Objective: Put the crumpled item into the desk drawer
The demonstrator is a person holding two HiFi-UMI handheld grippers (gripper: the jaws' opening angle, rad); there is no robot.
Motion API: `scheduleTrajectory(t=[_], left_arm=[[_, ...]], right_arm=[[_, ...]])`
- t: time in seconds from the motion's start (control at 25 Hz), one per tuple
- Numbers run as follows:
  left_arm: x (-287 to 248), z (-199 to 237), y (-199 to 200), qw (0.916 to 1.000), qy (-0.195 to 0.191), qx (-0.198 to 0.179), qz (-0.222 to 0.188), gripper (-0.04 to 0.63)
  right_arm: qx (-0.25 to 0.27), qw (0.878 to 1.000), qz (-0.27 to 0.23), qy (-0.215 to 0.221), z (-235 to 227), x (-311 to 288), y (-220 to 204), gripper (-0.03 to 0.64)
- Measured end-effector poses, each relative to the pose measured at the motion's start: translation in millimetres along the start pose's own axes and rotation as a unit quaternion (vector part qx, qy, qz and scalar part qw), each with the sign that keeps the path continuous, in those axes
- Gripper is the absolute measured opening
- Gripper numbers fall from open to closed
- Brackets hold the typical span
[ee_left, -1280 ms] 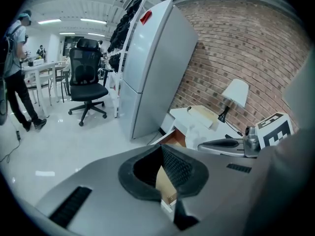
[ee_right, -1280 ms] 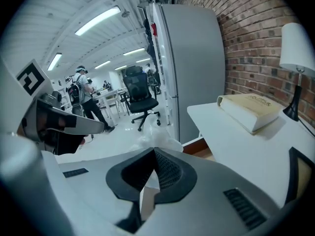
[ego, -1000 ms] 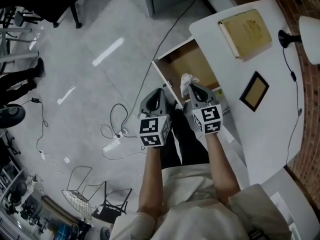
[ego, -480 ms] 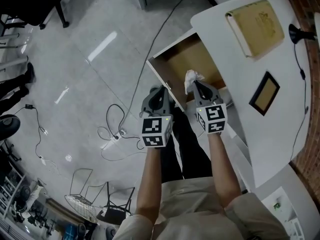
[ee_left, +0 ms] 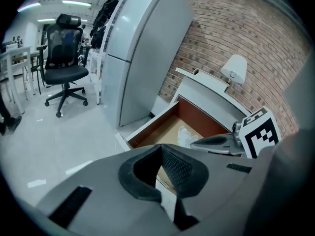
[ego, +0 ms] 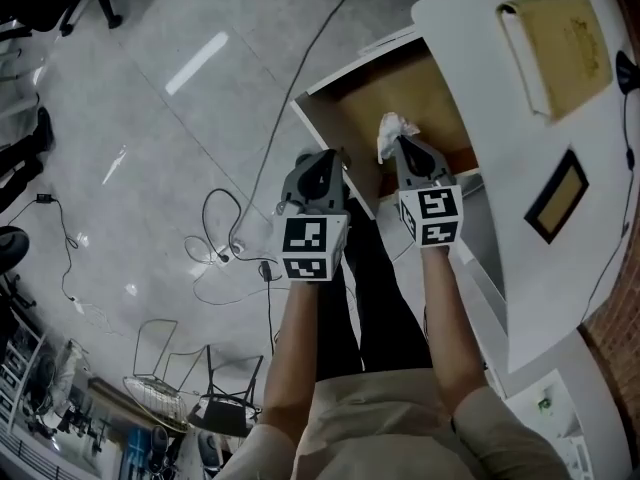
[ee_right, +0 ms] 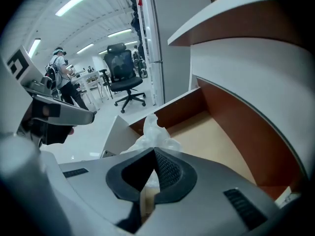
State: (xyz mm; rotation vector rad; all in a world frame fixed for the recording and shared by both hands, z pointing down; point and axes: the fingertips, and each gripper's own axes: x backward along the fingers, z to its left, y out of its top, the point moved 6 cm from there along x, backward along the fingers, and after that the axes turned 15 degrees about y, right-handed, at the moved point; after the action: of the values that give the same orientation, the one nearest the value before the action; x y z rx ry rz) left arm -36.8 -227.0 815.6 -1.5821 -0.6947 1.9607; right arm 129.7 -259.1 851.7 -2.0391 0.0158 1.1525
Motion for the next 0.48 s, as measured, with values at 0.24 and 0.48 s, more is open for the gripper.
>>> scheduleTrajectory(t=[0.24,0.48], left_arm=[[-12,6,-11,0.9998,-0.003,-0.018,0.005,0.017],[-18,6,-17,0.9997,0.001,-0.020,0.014,0.017]], right_arm=[[0.005,1.000,0.030,-0.001,-13,-35,-10,0.025],[0.006,0.999,0.052,-0.001,-25,-51,-12,0.026]])
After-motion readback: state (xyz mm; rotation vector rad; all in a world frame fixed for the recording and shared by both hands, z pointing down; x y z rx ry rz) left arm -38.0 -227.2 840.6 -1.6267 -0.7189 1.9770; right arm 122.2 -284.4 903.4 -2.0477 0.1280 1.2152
